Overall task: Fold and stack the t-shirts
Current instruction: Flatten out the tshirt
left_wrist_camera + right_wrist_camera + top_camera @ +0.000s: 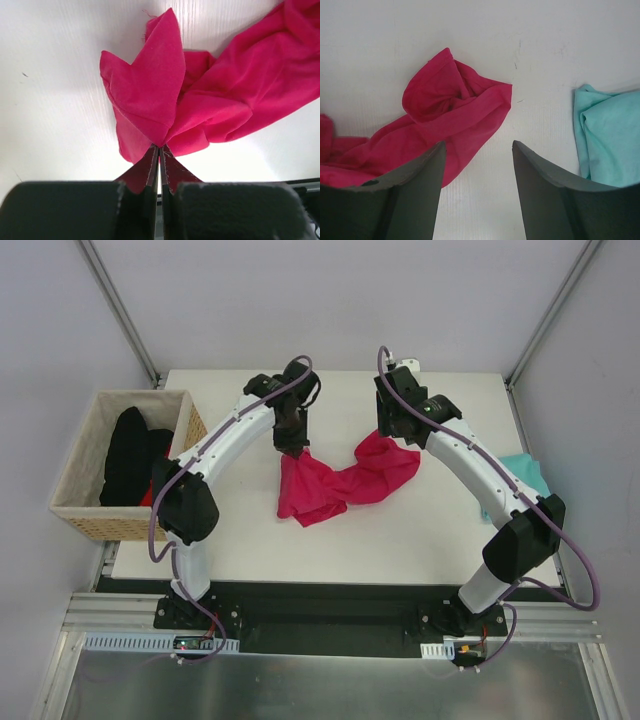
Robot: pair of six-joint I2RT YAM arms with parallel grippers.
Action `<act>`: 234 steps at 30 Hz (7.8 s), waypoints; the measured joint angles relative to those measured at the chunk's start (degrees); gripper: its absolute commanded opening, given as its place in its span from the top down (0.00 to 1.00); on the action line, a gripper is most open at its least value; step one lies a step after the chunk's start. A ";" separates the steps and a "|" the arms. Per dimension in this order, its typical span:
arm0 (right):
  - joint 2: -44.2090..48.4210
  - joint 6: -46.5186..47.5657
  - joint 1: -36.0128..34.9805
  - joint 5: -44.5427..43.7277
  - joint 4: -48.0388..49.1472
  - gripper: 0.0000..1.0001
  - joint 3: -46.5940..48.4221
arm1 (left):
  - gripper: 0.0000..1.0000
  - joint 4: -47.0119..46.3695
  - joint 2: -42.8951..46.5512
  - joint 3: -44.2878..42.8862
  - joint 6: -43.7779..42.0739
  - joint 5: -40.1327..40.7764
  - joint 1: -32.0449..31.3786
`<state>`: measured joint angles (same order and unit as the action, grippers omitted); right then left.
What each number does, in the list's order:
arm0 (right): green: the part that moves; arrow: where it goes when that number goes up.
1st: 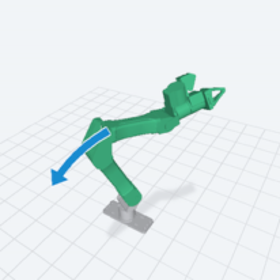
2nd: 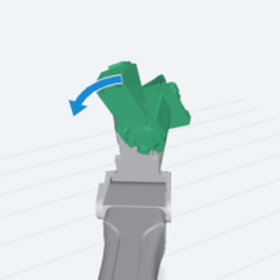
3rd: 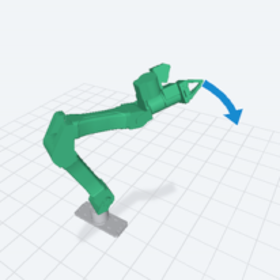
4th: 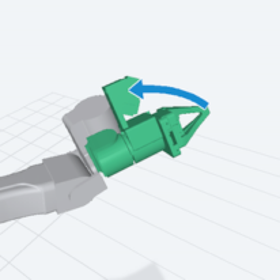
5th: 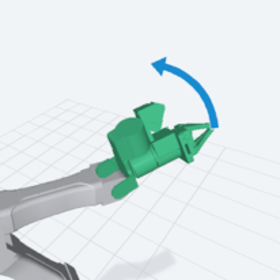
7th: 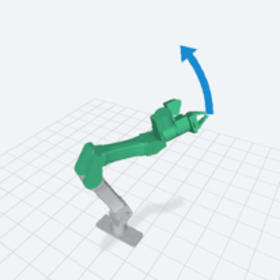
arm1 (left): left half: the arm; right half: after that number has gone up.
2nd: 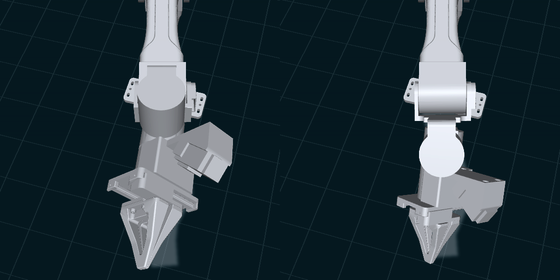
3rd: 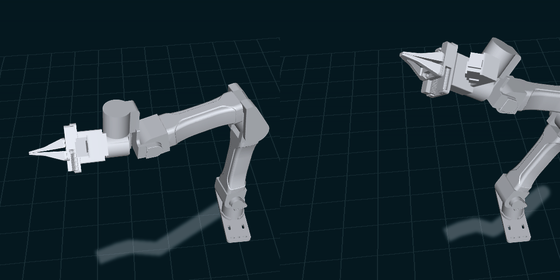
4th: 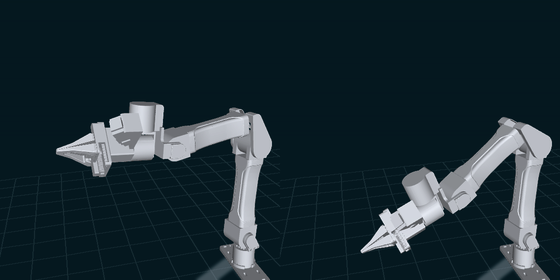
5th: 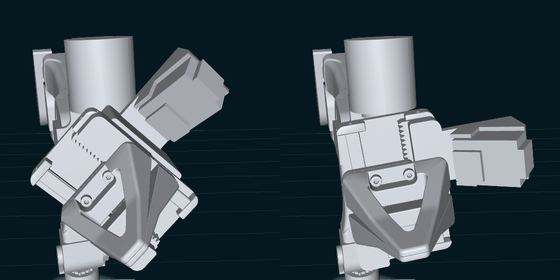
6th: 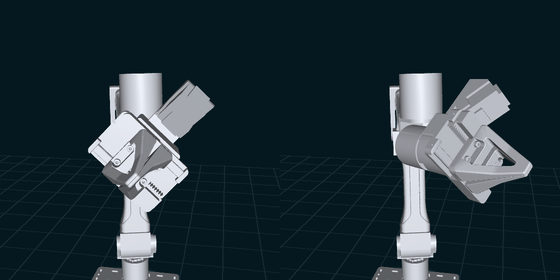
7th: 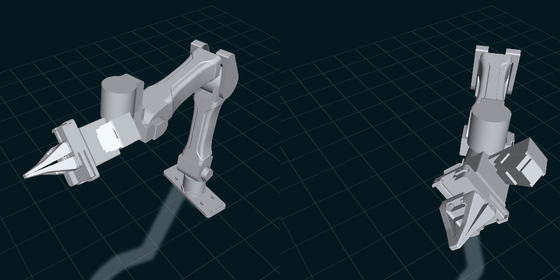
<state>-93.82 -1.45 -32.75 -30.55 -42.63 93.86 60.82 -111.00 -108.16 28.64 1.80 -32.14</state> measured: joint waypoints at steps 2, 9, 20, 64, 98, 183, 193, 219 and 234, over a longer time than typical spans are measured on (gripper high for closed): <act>0.00 -0.02 0.00 0.04 0.00 0.41 0.00 | 1.00 -0.02 1.22 -0.85 0.61 1.33 0.35; 0.00 -0.07 0.00 0.28 0.20 0.41 0.00 | 1.00 -0.02 4.35 -1.95 2.10 5.70 2.82; -0.02 -0.07 0.00 1.25 0.33 0.41 0.02 | 1.00 -0.09 9.73 -1.51 5.44 13.88 3.76; -22.49 0.70 -2.43 19.30 2.93 0.42 12.31 | 1.00 -0.94 11.74 -3.43 3.93 16.33 5.25; -24.02 -2.34 -2.71 21.20 7.43 0.46 4.87 | 1.00 -0.96 10.82 -3.43 3.63 15.21 6.75; 2.27 20.74 12.44 0.04 8.48 0.99 19.78 | 1.00 -3.67 23.37 -7.78 -3.45 24.94 9.38; 2.49 21.94 12.44 -0.37 9.90 0.99 20.39 | 1.00 -4.79 23.34 -10.99 -7.91 27.28 9.90; 4.63 21.35 13.92 1.09 10.82 0.99 16.87 | 1.00 -5.70 20.41 -11.15 -10.82 23.85 13.14; 6.69 17.16 14.14 2.34 9.16 0.99 9.07 | 1.00 -5.11 22.51 -2.80 -8.22 20.70 13.49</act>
<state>-87.13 15.70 -18.61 -28.21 -33.47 102.94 55.70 -88.49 -110.96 20.43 22.50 -18.65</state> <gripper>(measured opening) 0.019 0.004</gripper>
